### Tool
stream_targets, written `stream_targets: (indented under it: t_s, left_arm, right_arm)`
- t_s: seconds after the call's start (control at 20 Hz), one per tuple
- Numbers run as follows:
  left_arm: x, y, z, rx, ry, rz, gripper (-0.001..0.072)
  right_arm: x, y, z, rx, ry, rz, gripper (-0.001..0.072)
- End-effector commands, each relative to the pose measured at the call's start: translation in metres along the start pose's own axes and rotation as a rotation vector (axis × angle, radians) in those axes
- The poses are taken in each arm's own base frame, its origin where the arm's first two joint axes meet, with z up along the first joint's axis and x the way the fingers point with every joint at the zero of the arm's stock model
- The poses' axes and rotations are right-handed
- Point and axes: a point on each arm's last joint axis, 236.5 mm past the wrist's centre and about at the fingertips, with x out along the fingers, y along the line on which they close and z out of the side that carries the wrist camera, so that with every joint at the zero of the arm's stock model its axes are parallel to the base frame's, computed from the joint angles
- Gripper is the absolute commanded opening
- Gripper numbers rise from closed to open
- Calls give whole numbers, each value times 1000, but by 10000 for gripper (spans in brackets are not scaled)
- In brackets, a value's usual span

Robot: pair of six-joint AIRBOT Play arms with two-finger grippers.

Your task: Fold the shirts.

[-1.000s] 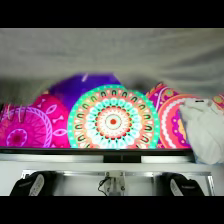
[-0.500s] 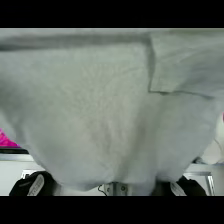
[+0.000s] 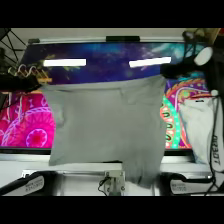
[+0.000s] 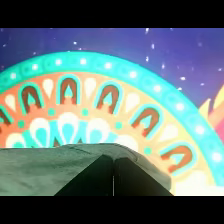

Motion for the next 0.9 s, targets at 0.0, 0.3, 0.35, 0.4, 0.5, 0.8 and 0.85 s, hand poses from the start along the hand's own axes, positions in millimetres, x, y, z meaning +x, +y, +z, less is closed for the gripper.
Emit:
stream_targets:
  t_s: [0.0, 0.3, 0.35, 0.4, 0.5, 0.8, 0.85]
  left_arm:
    - [88, 14, 0, -36, 28, 14, 30]
    - [149, 13, 22, -244, -23, -54, 31]
    - [155, 12, 11, -226, 14, -56, 31]
    - [157, 11, 2, -198, 51, -59, 31]
    - [146, 11, -16, -136, 141, -79, 31]
    - [103, 39, -94, 1, 494, -7, 31]
    - [103, 40, -101, -3, 513, -8, 31]
  right_arm:
    - [84, -6, 12, 117, -84, 10, 60]
    - [117, -23, 19, 190, -138, -4, 60]
    - [120, -22, 4, 191, -75, -3, 60]
    - [120, -20, -14, 185, 1, -1, 60]
    - [108, -15, -62, 146, 213, 9, 60]
    - [60, -8, -131, 41, 537, 27, 60]
    - [62, -8, -135, 53, 544, 25, 60]
